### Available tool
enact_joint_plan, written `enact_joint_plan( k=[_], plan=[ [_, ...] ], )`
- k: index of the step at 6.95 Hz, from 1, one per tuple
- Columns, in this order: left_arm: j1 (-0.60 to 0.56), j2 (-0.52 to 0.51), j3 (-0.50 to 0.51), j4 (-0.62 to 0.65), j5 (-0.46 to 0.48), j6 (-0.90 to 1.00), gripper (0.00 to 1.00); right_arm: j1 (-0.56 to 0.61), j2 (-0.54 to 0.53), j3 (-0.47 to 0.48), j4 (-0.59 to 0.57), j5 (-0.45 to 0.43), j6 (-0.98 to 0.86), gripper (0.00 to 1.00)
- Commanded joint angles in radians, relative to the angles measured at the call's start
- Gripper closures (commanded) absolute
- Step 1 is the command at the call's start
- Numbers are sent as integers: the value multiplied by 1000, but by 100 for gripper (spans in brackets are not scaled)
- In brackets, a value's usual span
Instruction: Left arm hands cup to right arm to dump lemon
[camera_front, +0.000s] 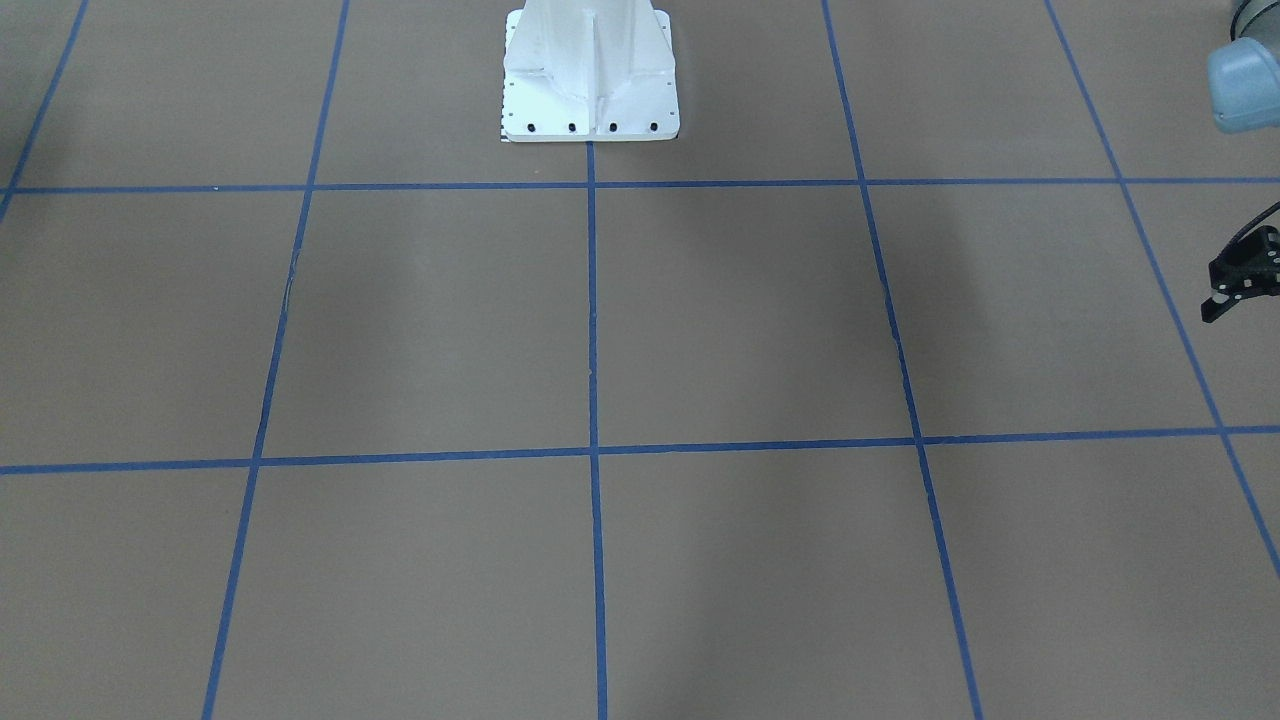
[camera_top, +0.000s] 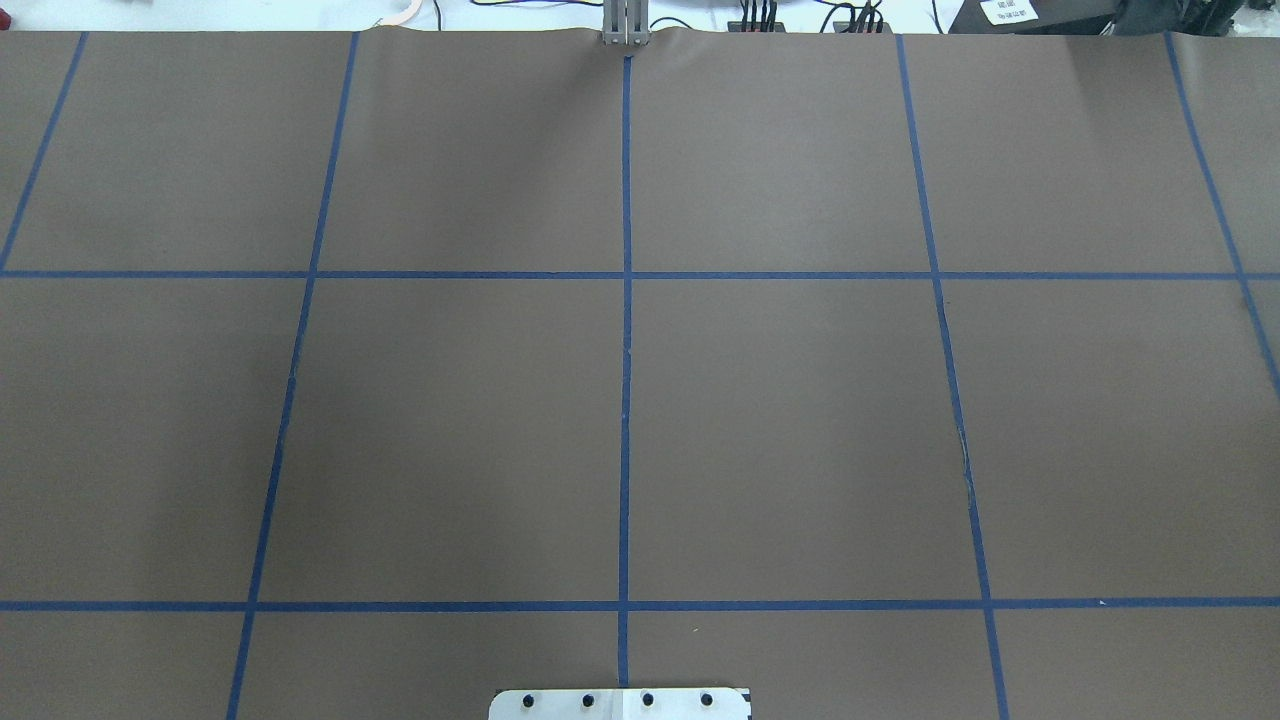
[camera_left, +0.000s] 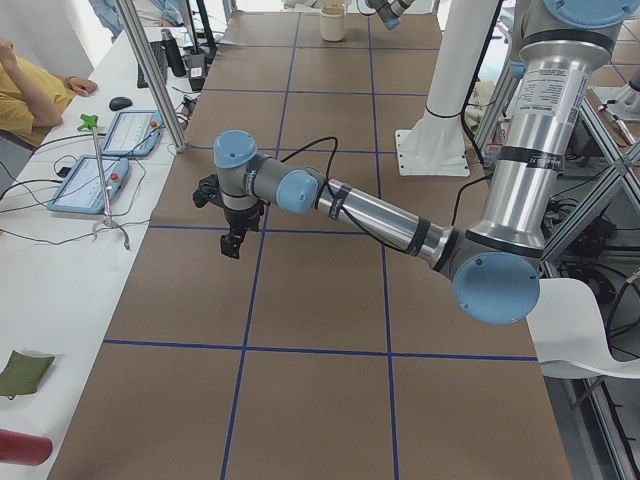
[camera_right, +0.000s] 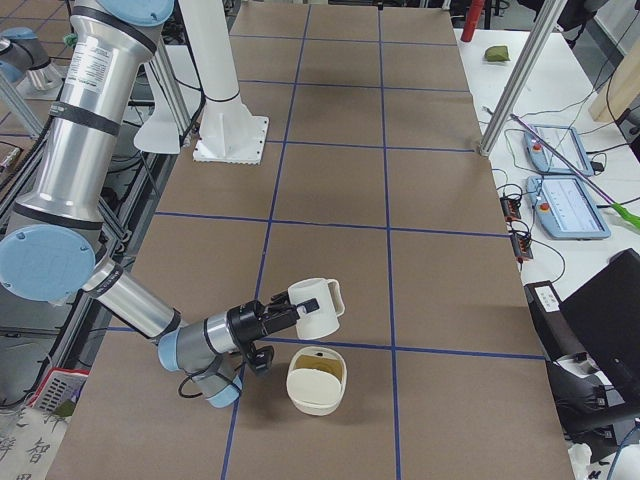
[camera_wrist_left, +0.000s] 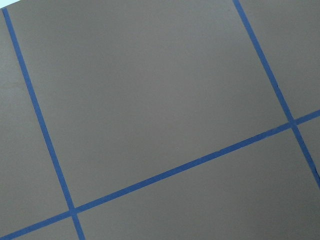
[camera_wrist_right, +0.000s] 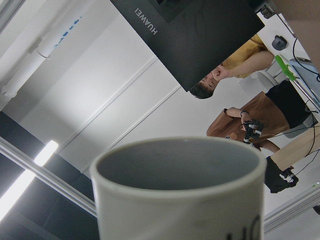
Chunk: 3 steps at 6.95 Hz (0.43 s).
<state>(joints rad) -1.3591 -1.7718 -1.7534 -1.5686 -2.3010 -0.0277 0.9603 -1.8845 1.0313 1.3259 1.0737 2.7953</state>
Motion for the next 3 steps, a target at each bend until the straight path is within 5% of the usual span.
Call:
enact_joint_plan(
  k=[1,3],
  plan=[
    [0,2,-2,-1,0,0,0,0,-4,-5,-28,160,-328,100],
    [0,3,0,-1,0,2,0,3,-16,4,-56,207,-484,100]
  ],
)
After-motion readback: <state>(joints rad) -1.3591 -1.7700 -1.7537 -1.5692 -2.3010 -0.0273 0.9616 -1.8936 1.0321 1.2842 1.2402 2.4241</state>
